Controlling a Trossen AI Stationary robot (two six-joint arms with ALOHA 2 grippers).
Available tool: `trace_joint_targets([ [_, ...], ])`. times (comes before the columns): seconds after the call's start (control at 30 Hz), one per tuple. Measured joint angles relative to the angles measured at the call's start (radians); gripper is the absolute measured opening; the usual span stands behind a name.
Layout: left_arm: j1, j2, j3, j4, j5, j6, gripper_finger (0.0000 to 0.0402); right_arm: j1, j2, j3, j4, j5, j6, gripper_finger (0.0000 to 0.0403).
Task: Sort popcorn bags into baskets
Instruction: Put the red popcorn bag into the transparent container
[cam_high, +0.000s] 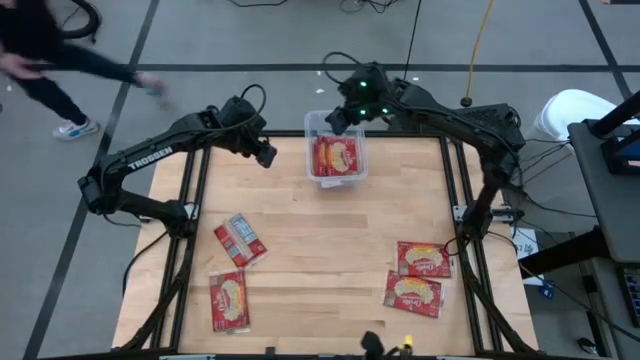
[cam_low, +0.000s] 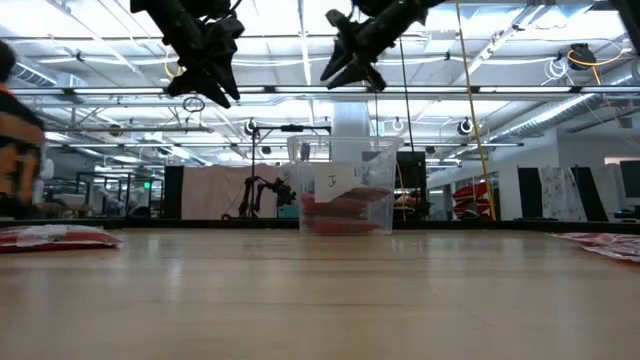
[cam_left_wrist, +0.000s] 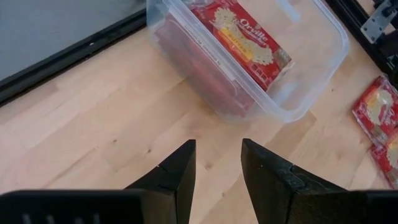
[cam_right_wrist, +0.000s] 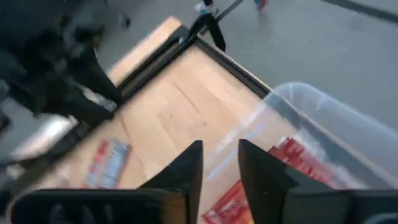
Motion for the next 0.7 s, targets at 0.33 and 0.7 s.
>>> trace_joint_targets([
  [0.33,-0.089,0.003,0.000,0.000,-0.047,-0.147,0.0131,0.025,0.174,0.133,-0.217,-0.055,-0.501,0.0004],
  [0.7,-0.272,0.003,0.000,-0.002,-0.158,-0.327,0.0131,0.045,0.299,0.114,-0.285,-0.052,-0.643,0.0002],
])
